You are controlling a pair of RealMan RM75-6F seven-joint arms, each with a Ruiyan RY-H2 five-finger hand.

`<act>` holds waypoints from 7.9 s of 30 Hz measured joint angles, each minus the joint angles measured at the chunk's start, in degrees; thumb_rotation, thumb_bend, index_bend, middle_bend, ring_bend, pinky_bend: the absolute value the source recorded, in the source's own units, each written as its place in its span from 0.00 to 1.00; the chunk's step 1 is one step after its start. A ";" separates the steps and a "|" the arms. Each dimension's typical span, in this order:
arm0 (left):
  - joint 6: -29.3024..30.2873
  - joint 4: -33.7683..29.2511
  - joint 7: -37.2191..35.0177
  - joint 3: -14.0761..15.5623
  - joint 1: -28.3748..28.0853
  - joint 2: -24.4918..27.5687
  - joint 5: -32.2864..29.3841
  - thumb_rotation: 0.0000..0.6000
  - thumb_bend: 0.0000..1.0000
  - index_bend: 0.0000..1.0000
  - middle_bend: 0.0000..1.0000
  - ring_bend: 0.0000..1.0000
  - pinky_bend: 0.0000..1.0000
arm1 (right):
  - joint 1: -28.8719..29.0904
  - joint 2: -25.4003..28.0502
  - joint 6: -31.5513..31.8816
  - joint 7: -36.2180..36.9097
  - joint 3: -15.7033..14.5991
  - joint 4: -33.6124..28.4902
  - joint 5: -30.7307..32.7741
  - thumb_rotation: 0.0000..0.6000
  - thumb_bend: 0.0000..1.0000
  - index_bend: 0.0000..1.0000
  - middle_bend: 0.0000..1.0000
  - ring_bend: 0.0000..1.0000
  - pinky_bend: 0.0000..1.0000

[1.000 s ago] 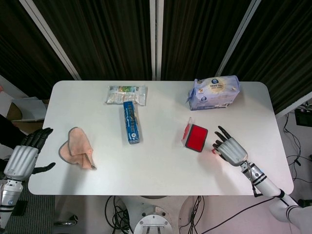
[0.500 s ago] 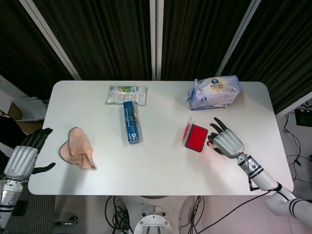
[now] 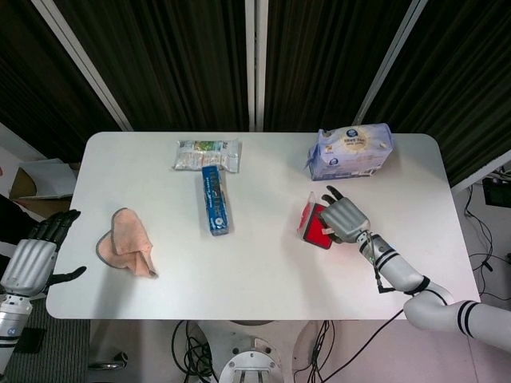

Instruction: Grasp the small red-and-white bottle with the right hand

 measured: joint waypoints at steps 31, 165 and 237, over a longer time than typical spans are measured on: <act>-1.72 1.16 -0.94 -0.34 -1.00 -0.08 -0.73 0.99 0.02 0.06 0.09 0.08 0.18 | 2.13 -2.98 -1.11 -1.64 -0.74 2.96 11.00 1.00 0.30 0.69 0.57 0.50 0.56; -1.68 -0.63 0.45 0.04 -1.36 0.10 -0.05 1.00 0.02 0.07 0.09 0.08 0.18 | -7.53 5.07 -1.84 12.78 -7.38 0.24 3.27 1.00 0.30 0.52 0.48 0.55 0.63; -0.28 -1.81 1.53 -0.37 -1.09 1.03 0.31 1.00 0.02 0.07 0.09 0.08 0.18 | -25.37 17.56 37.22 8.85 -7.71 -13.77 -9.07 1.00 0.10 0.00 0.00 0.00 0.00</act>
